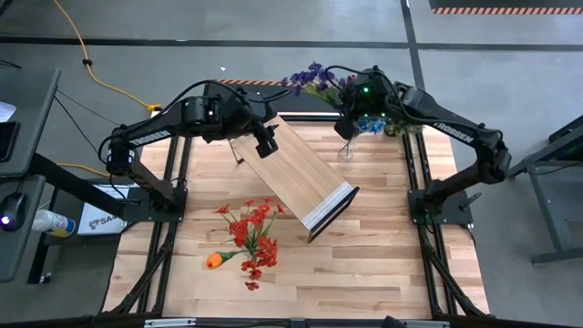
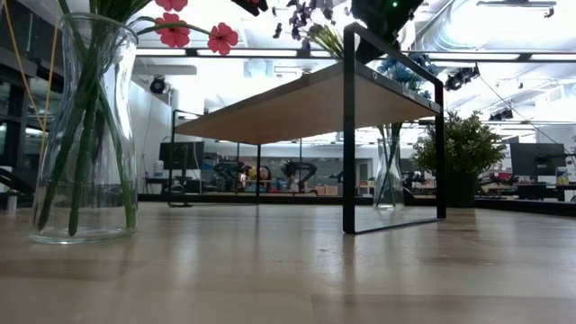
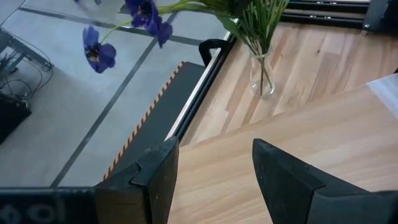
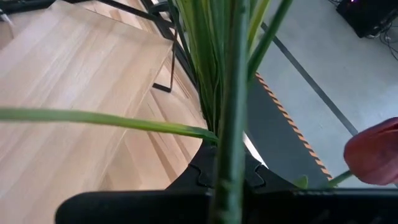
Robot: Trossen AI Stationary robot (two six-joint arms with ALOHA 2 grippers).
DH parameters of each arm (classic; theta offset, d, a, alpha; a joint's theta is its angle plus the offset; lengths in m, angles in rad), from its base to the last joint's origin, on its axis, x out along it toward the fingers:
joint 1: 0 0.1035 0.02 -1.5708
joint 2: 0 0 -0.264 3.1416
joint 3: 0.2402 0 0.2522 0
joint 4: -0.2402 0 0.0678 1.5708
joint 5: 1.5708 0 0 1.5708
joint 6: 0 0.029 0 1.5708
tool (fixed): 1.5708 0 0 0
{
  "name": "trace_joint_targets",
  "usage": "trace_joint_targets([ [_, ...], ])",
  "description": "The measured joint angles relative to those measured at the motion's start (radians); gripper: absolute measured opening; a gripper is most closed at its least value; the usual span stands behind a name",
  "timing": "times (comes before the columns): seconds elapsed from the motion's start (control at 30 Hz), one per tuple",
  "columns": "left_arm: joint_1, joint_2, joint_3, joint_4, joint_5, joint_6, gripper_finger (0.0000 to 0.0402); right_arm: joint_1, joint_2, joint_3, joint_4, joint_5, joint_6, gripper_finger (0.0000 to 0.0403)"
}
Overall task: Pick and place flowers into a vace then onto a shelf
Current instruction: Put the violet flowers into the top transparent vase
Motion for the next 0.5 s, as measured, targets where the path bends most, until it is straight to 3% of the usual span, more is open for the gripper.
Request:
trace_joint_targets([
  [0.5,0.0,0.0,0.0,-0.052,0.0,-0.025,0.0237,-0.069,0.032,0.0,0.0,-0.048,-0.002,0.0],
])
